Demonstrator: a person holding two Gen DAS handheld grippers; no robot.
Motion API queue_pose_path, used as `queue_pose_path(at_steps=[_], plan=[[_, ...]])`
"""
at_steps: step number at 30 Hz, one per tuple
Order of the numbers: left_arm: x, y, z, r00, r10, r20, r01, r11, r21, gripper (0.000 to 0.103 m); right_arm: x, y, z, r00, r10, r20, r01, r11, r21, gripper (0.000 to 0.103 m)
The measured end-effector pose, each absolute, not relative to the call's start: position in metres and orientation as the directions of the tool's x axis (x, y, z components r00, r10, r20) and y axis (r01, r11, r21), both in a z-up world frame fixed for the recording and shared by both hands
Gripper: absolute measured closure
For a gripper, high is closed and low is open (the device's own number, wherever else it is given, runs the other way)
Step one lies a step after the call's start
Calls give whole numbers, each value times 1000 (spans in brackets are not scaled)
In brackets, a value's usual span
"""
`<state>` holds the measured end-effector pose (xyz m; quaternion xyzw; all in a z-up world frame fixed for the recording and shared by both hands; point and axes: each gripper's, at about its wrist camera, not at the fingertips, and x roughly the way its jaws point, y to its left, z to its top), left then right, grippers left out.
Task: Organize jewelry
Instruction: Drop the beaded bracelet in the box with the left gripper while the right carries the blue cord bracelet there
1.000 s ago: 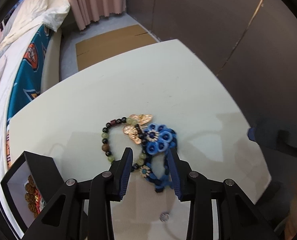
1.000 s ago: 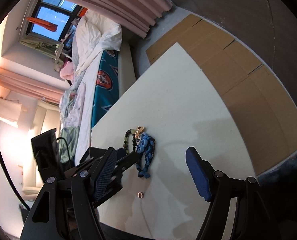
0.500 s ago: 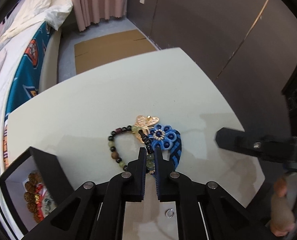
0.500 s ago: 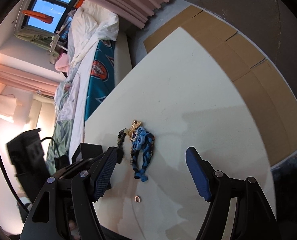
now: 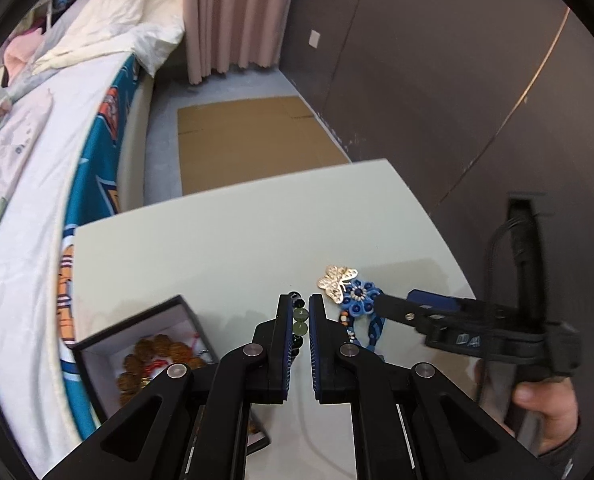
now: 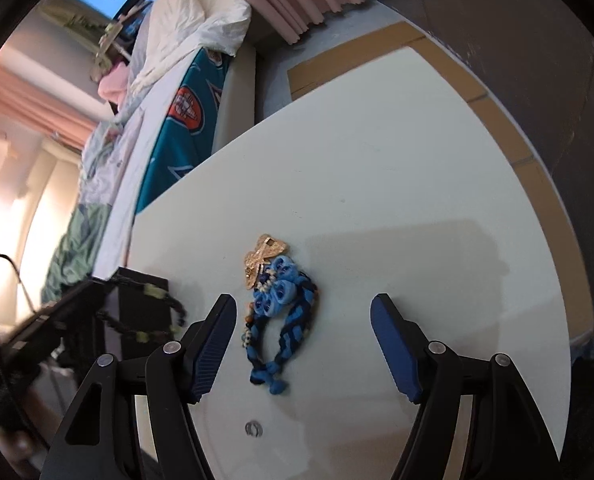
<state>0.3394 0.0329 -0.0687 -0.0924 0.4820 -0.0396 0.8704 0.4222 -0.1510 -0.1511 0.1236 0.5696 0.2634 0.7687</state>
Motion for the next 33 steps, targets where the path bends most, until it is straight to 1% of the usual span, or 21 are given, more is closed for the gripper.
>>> queue_pose_path(at_steps=[6,8,10,11,12,13,15,16,18,22,28,33], plan=[[322,50,-47,577,-140,-805,-42,979,-201,95,417,-128,-146,278,437,-856,-332,879,341,32],[315,57,-40,590,-138,-796,-52,977,-208,95,415,-121,-145,303,397,-867,-355,891,284,37],[308,64,-35,602,-134,-787,-59,976,-212,95,412,-114,-144,326,353,-877,-379,899,221,48],[304,67,-33,606,-132,-784,-64,975,-213,95,412,-110,-143,333,336,-881,-392,899,195,51],[302,70,-32,609,-131,-783,-67,974,-215,95,410,-107,-143,335,326,-884,-408,896,176,63],[298,74,-30,612,-128,-780,-72,974,-217,95,408,-105,-142,318,346,-883,-428,883,192,77],[291,80,-30,616,-127,-777,-81,972,-223,95,403,-107,-141,297,359,-885,-434,876,210,84],[288,83,-30,618,-127,-776,-85,970,-227,95,401,-108,-139,301,354,-885,-436,877,202,86],[282,88,-29,622,-128,-772,-92,968,-234,95,397,-111,-135,300,363,-882,-435,875,212,88],[269,98,-26,636,-132,-760,-97,964,-248,95,384,-119,-115,317,416,-853,-427,865,264,89],[256,115,-21,655,-135,-743,-102,959,-265,95,358,-115,-75,342,541,-768,-471,806,358,89],[244,125,-18,667,-142,-731,-106,954,-281,95,340,-91,-53,322,643,-695,-540,728,423,89]])
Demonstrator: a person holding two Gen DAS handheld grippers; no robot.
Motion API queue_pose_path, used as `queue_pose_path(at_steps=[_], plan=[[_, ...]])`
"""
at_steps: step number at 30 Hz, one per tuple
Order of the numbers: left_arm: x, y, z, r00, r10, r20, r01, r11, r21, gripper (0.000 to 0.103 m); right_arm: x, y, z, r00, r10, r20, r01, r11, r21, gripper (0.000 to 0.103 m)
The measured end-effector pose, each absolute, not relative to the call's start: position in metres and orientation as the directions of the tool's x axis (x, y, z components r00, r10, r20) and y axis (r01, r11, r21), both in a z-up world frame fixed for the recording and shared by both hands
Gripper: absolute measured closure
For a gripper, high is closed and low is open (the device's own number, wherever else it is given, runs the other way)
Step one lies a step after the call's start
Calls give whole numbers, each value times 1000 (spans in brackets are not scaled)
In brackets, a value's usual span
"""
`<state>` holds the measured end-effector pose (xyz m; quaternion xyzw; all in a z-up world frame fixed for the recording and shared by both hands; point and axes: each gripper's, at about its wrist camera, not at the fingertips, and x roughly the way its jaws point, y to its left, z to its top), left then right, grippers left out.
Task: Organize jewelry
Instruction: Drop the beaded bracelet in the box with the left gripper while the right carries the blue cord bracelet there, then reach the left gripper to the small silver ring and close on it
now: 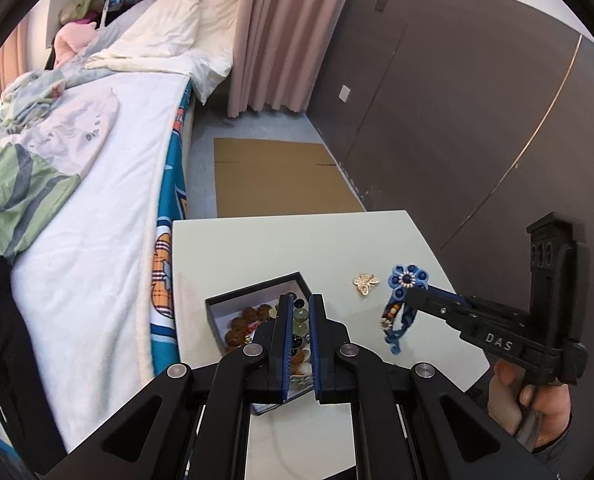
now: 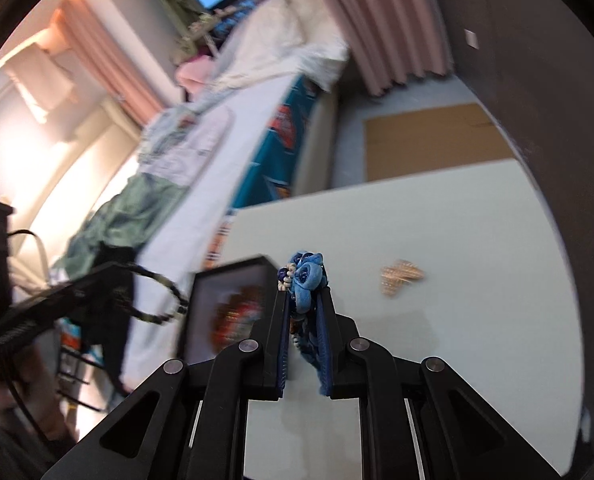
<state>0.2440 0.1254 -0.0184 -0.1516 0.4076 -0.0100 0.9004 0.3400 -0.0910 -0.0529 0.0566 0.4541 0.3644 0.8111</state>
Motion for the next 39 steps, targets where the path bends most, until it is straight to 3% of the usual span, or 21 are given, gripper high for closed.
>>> queue_pose_path(at_steps=[12,14,18,23,25,34,39], plan=[[220,153,-18,683,-122,-720,-140,946,-293,95,317,-21,-44,175,813,-555,-624,528,577,89],[218,157,-18,683,-116,-721,-148,945,-292,95,316,-12,-52,143,808,-572,-611,527,590,87],[217,161,-18,682,-111,-723,-157,943,-294,95,324,0,-82,69,723,-688,-553,601,576,60],[221,158,-20,677,-120,-727,-147,945,-293,95,330,-14,-87,72,690,-720,-518,643,564,58],[225,153,-22,672,-128,-730,-137,947,-292,95,331,-27,-82,109,688,-717,-507,659,555,46],[245,125,-29,648,-146,-748,-101,957,-274,95,346,-86,-67,213,668,-713,-428,720,546,44],[264,126,-45,591,-112,-799,-177,948,-264,95,351,-110,-68,231,659,-716,-391,736,552,44]])
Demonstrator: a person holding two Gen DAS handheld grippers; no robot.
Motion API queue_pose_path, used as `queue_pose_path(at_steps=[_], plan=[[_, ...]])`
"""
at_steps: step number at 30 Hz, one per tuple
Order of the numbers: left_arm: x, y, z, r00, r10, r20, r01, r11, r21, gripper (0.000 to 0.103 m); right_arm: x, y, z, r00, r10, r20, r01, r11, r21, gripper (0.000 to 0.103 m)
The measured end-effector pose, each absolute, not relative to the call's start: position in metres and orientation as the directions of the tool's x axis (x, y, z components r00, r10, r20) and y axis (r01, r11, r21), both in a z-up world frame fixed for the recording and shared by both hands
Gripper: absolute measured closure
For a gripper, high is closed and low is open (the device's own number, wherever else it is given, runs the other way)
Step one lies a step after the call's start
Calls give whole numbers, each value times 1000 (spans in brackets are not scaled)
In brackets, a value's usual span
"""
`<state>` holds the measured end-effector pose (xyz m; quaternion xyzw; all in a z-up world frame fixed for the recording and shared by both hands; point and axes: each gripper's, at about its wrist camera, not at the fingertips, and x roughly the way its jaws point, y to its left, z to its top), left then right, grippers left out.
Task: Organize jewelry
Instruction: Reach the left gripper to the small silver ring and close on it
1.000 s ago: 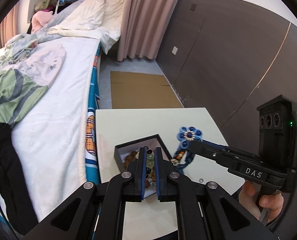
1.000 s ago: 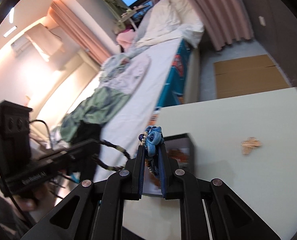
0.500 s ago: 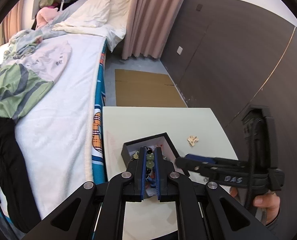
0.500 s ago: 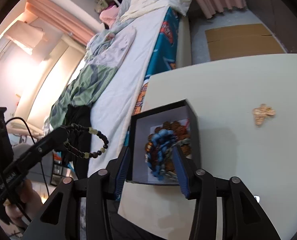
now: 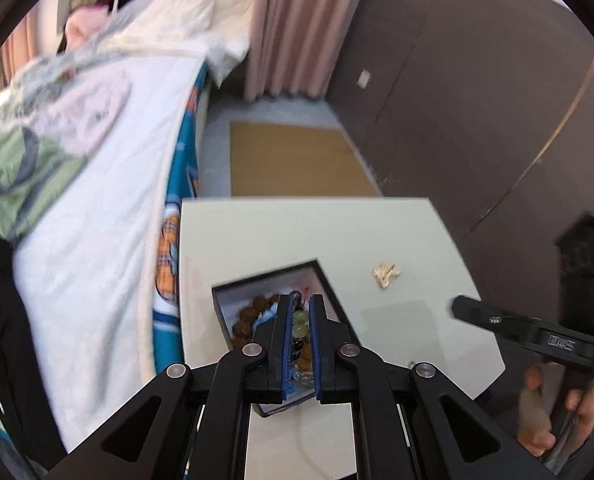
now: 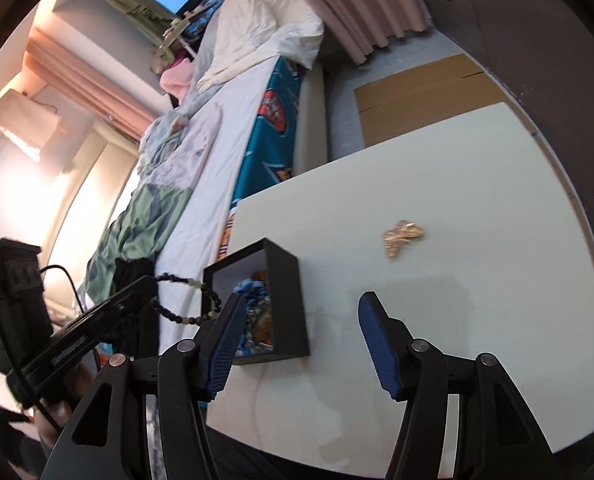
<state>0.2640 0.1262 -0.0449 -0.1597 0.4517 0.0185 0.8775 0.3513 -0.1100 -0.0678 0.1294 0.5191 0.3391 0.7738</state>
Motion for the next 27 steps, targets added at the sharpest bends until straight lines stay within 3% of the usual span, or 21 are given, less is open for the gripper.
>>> queue_pose_path(at_steps=[24,25,26,27], plan=[[303,6,-87,406,-237,-883,22,968,-250,90,358,-221,-69,328,602,-728,-230,798,557,44],[304,2,-89,399,-238,-886,28,968,-248,76,359,-225,-71,329,593,-735,-221,805,550,44],[304,-2,-90,395,-240,-887,34,968,-247,52,359,-227,-73,328,587,-740,-214,810,547,44],[305,-6,-90,399,-243,-884,39,968,-248,41,359,-231,-75,328,582,-744,-205,813,545,44]])
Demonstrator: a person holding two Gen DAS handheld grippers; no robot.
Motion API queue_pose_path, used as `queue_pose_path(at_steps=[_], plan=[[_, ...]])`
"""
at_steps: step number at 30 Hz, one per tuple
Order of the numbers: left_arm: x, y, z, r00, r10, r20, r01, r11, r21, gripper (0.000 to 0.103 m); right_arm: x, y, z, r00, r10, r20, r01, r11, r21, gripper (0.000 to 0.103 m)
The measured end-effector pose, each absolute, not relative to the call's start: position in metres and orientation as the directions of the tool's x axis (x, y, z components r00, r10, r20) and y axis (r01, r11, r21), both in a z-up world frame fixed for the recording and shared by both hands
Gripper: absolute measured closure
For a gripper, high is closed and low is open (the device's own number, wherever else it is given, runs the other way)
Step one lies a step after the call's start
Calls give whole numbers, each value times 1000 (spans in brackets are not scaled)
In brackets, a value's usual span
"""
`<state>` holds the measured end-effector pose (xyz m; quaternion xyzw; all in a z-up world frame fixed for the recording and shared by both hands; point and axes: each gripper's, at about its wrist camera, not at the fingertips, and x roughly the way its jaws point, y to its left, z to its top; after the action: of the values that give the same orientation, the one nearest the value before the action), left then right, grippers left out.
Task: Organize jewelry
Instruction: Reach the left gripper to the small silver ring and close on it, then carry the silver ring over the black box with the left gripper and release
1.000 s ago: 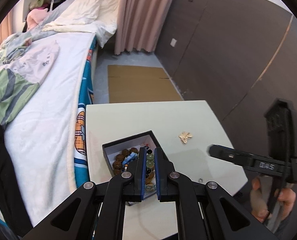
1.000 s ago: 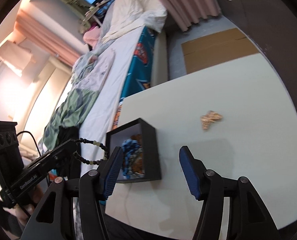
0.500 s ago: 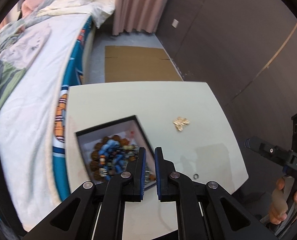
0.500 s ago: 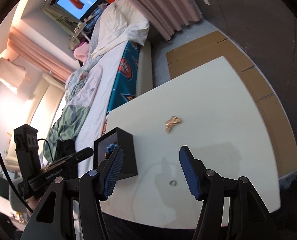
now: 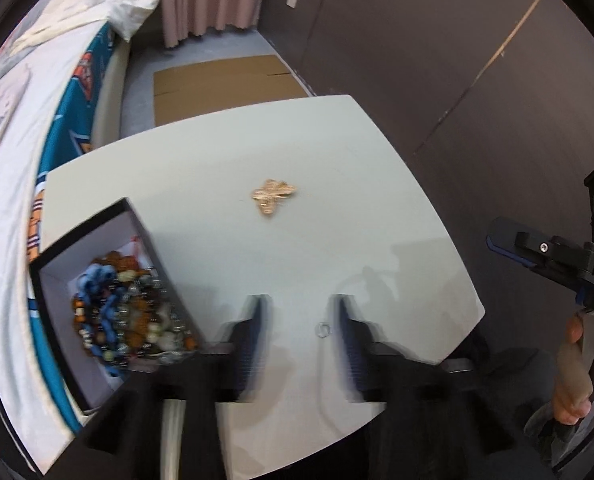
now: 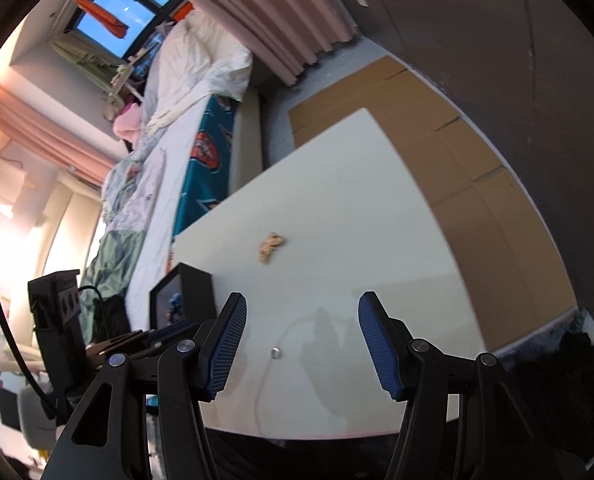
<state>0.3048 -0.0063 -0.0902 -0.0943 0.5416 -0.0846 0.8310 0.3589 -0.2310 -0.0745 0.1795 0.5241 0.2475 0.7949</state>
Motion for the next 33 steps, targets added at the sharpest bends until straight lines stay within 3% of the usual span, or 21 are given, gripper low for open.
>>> queue_pose_path(at_steps=[1,10,16,22,30,31,33], plan=[[304,-10,-89,411,-249,-877,45,966,-253,31,359,-235,-76,330,579,-746,-199,815,544,44],[309,-38,-106,372,-225,-900,75,974,-213,33,354,-257,-74,348,575,-740,-185,816,547,44],[310,-51,-126,322,-192,-927,115,980,-163,62,354,-266,-76,351,565,-747,-171,823,542,44],[311,-63,-141,301,-170,-938,160,979,-126,76,355,-270,-78,351,552,-757,-166,832,530,44],[313,-60,-157,287,-110,-952,144,987,-70,78,358,-269,-89,324,530,-783,-151,847,510,44],[313,-57,-157,295,-113,-949,139,987,-75,87,358,-269,-90,323,529,-785,-151,847,509,44],[314,-55,-157,297,-123,-947,130,988,-87,90,358,-266,-89,321,526,-787,-152,849,506,44]])
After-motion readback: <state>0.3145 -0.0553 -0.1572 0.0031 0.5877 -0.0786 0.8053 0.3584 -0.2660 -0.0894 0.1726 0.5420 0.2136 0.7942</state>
